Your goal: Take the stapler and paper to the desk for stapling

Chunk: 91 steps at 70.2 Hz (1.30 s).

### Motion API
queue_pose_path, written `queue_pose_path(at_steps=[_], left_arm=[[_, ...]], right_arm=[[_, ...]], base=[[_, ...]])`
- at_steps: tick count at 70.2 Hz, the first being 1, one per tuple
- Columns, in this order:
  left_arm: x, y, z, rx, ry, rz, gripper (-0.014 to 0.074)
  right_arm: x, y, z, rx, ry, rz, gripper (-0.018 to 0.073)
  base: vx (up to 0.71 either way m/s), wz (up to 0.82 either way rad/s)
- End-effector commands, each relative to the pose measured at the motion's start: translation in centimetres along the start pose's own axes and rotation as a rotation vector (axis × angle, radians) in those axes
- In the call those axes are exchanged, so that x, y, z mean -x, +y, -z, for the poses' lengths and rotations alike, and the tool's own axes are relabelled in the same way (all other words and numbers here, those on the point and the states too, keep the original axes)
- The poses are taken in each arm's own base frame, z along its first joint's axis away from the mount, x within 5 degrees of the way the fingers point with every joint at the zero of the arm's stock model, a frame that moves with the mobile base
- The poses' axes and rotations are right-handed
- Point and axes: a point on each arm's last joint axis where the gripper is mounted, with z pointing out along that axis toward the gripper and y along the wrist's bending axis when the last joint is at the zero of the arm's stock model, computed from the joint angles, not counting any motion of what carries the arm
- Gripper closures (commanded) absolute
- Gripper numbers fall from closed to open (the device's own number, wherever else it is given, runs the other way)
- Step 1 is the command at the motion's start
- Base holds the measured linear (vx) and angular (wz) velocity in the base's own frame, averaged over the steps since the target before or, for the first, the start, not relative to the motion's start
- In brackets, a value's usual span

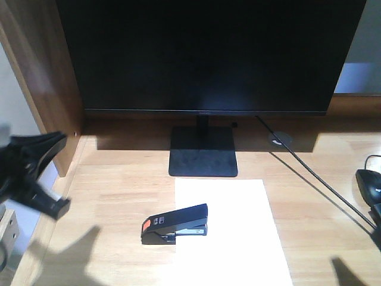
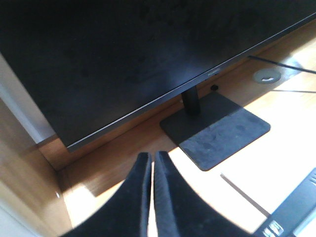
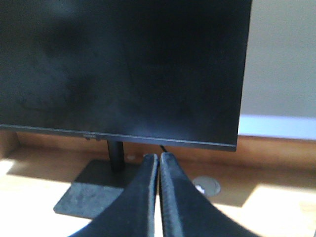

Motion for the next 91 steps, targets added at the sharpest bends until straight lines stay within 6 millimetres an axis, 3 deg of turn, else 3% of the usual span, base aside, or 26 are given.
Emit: queue_pose_path(at_steps=[1,13,23,33,84,91], left_arm=[[0.7,0.0,1.7,0.009,-0.13,0.006,0.0603],[-1.4,-0.5,4.4,0.019,-0.173,0.006,0.0603],[-2.9,-0.9,6.3,0.032,-0.22,0.007,0.0603],[-3.3,-0.9,7.5,0.044,-0.26,0.007,0.0603],[-3.3,-0.9,7.6,0.045,-0.265,0.009,0.0603],[-3.1,-0.9,7.6,0.037,-0.287,0.09,0.0603]], right_arm=[[0.0,0.3,0.9,0.022,-0.048,0.004,0.0566],[-1.5,0.3,1.8,0.022,-0.06,0.005,0.0566],[-1.6,0.3,1.9,0.022,-0.059,0.006,0.0566],[-1.6,0.3,1.9,0.022,-0.059,0.011,0.0565],[-1.6,0.3,1.9,0.022,-0.059,0.013,0.0565],[-1.6,0.3,1.9,0.022,-0.059,0.013,0.0565]], base=[[0.0,0.0],[0.0,0.0],[0.0,0.0],[0.0,0.0],[0.0,0.0],[0.0,0.0]])
